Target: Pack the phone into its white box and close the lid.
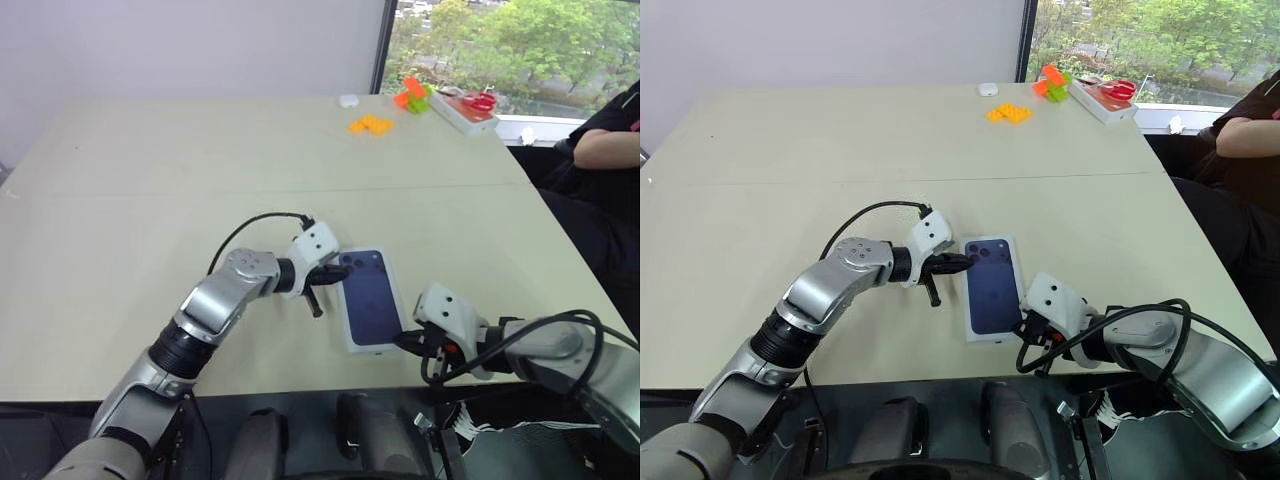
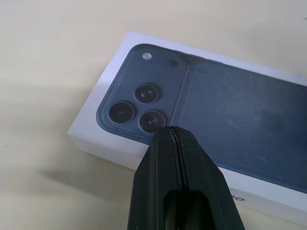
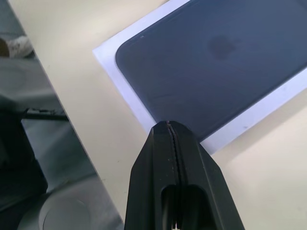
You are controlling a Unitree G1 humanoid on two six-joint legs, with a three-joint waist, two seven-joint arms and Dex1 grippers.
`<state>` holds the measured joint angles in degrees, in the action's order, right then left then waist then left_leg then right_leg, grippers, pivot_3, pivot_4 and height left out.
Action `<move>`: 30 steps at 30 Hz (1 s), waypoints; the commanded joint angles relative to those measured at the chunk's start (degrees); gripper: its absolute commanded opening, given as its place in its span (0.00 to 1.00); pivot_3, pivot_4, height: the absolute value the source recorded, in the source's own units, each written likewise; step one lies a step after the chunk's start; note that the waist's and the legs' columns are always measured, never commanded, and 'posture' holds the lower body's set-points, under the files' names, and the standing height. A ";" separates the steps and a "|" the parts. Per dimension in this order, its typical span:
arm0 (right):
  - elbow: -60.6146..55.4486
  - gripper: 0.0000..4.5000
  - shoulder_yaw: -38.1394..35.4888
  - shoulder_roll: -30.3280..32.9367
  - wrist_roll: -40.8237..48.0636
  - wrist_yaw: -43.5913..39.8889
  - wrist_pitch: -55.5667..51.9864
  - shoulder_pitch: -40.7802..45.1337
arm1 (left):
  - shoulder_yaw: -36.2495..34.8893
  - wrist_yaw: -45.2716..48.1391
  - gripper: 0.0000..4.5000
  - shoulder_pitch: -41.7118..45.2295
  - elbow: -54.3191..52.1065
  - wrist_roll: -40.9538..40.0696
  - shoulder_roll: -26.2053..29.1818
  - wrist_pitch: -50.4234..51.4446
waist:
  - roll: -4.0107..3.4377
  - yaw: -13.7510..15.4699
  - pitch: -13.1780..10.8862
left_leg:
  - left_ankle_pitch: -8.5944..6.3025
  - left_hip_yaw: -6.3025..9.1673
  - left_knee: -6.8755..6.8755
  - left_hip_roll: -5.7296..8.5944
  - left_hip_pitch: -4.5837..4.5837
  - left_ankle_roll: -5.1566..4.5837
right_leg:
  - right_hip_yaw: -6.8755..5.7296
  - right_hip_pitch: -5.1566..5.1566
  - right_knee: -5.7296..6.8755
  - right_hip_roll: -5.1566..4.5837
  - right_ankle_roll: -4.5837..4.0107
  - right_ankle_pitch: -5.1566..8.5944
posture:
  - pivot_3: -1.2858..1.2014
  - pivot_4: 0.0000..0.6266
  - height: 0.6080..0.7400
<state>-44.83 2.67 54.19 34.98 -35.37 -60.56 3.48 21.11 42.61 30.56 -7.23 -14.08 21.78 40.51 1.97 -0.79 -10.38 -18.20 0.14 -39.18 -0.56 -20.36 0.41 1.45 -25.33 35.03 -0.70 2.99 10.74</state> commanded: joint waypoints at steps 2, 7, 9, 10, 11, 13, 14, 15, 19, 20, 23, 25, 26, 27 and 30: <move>3.46 0.00 -9.27 -6.77 -2.31 5.30 7.43 3.40 | -15.69 -2.71 0.00 -1.53 -3.36 -8.40 -1.73 -1.23 | 0.02 -0.06 -0.05 | 0.00 0.00 -0.01 -0.02 -0.03 0.00 | 0.01 -0.12 0.06 0.01 0.02 -0.02 | 0.52 0.24 0.89; 13.30 0.00 -13.61 -11.98 -5.83 8.64 13.47 7.81 | -30.35 -5.15 0.00 -7.99 -4.53 -10.38 4.17 -4.61 | -0.02 -0.29 -0.03 | 0.00 -0.01 0.03 -0.04 0.00 -0.01 | 0.01 -0.14 0.06 0.06 0.17 -0.11 | 0.52 0.24 0.89; 17.51 0.00 -16.12 -13.36 -4.25 7.01 15.29 9.25 | -35.40 -5.40 0.00 -13.49 -6.30 -10.70 7.32 -4.90 | -0.08 -0.39 -0.04 | -0.06 -0.01 0.08 -0.07 0.02 -0.10 | 0.04 -0.15 0.06 0.05 0.11 -0.10 | 0.52 0.24 0.89; 19.01 0.00 -16.99 -13.80 -3.68 6.36 15.80 9.75 | -36.93 -5.44 0.00 -15.66 -7.17 -10.84 8.44 -5.04 | -0.10 -0.37 -0.06 | -0.07 -0.01 0.08 -0.08 0.02 -0.13 | 0.05 -0.15 0.06 0.04 0.07 -0.09 | 0.52 0.24 0.89; 20.01 0.00 -17.09 -14.10 -3.53 6.13 15.90 10.32 | -37.89 -5.07 0.00 -17.43 -7.56 -10.82 9.62 -5.55 | -0.11 -0.17 -0.08 | -0.08 -0.01 0.08 -0.16 0.01 -0.14 | 0.05 -0.18 0.06 0.03 0.00 -0.13 | 0.52 0.24 0.89; 23.20 0.00 -16.35 -12.97 -3.72 2.89 16.94 10.32 | -40.84 -4.40 0.00 -24.03 -9.63 -10.02 12.63 -6.15 | -0.08 0.13 -0.10 | -0.08 -0.01 0.05 -0.13 -0.04 -0.14 | 0.01 -0.18 0.05 -0.04 -0.14 -0.15 | 0.52 0.24 0.89; 24.38 0.00 -15.81 -12.58 -4.02 1.68 17.44 10.33 | -41.87 -4.33 0.00 -26.26 -10.12 -9.86 13.74 -6.36 | -0.08 0.24 -0.10 | -0.08 -0.01 0.04 -0.13 -0.03 -0.14 | 0.00 -0.17 0.05 -0.08 -0.25 -0.05 | 0.52 0.24 0.89; 24.89 0.00 -14.95 -12.70 -4.34 1.41 17.43 10.90 | -42.65 -3.96 0.00 -27.15 -9.43 -9.97 14.83 -6.75 | -0.08 0.35 -0.10 | -0.08 0.00 0.03 -0.11 -0.01 -0.14 | 0.00 -0.14 0.04 -0.13 -0.13 0.05 | 0.52 0.24 0.89; 28.38 0.00 -13.17 -12.87 -5.15 -1.41 19.40 12.09 | -45.41 -5.09 0.00 -29.17 -9.50 -10.75 16.15 -7.39 | -0.09 0.31 -0.11 | -0.08 -0.01 0.01 -0.06 -0.02 -0.13 | -0.04 -0.12 0.02 -0.20 -0.16 0.09 | 0.52 0.24 0.89; 29.17 0.00 -12.66 -12.96 -5.40 -2.12 20.07 12.35 | -45.88 -5.43 0.00 -29.42 -9.60 -10.91 16.09 -7.51 | -0.11 0.11 -0.12 | -0.08 -0.01 0.02 -0.07 -0.01 -0.13 | -0.04 -0.12 0.02 -0.20 -0.16 0.10 | 0.52 0.24 0.89; 30.31 0.00 -11.13 -13.83 -6.42 -2.06 20.94 13.47 | -46.63 -5.69 0.00 -29.17 -8.32 -11.18 16.23 -7.84 | -0.12 -0.16 -0.13 | -0.09 -0.01 0.04 -0.09 -0.01 -0.14 | -0.03 -0.14 0.02 -0.16 -0.14 0.09 | 0.52 0.24 0.89; 30.55 0.00 -11.12 -13.92 -6.54 -2.24 21.37 13.58 | -46.98 -5.81 0.00 -29.21 -8.58 -11.53 16.11 -7.78 | -0.13 -0.24 -0.13 | -0.09 -0.02 0.05 -0.12 0.00 -0.14 | -0.02 -0.15 0.03 -0.12 -0.14 0.08 | 0.52 0.24 0.89; 30.89 0.00 -11.23 -13.97 -6.68 -2.38 21.77 13.57 | -47.06 -6.06 0.00 -28.96 -8.56 -11.55 16.14 -7.66 | -0.13 -0.19 -0.13 | -0.09 -0.02 0.05 -0.14 0.00 -0.14 | -0.02 -0.15 0.04 -0.11 -0.14 0.08 | 0.52 0.24 0.89; 31.19 0.00 -11.29 -14.05 -6.83 -2.46 22.09 13.58 | -47.14 -6.26 0.00 -28.69 -8.46 -11.60 16.24 -7.57 | -0.13 -0.15 -0.13 | -0.09 -0.02 0.05 -0.14 0.00 -0.14 | -0.03 -0.15 0.05 -0.10 -0.14 0.08 | 0.52 0.24 0.89; 31.91 0.00 -10.91 -14.42 -7.30 -2.50 22.81 13.76 | -47.35 -6.64 0.00 -27.97 -7.70 -11.86 16.47 -7.54 | -0.13 -0.11 -0.13 | -0.09 -0.02 0.05 -0.15 0.00 -0.13 | -0.03 -0.15 0.05 -0.10 -0.14 0.08 | 0.52 0.24 0.89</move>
<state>-12.59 -7.51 40.12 28.11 -37.59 -39.23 16.14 -24.05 36.42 1.66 -14.50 -25.43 37.29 34.17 1.84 -0.90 -10.51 -18.28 0.12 -39.13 -0.71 -20.36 0.27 1.42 -25.47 35.08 -0.80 2.85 10.82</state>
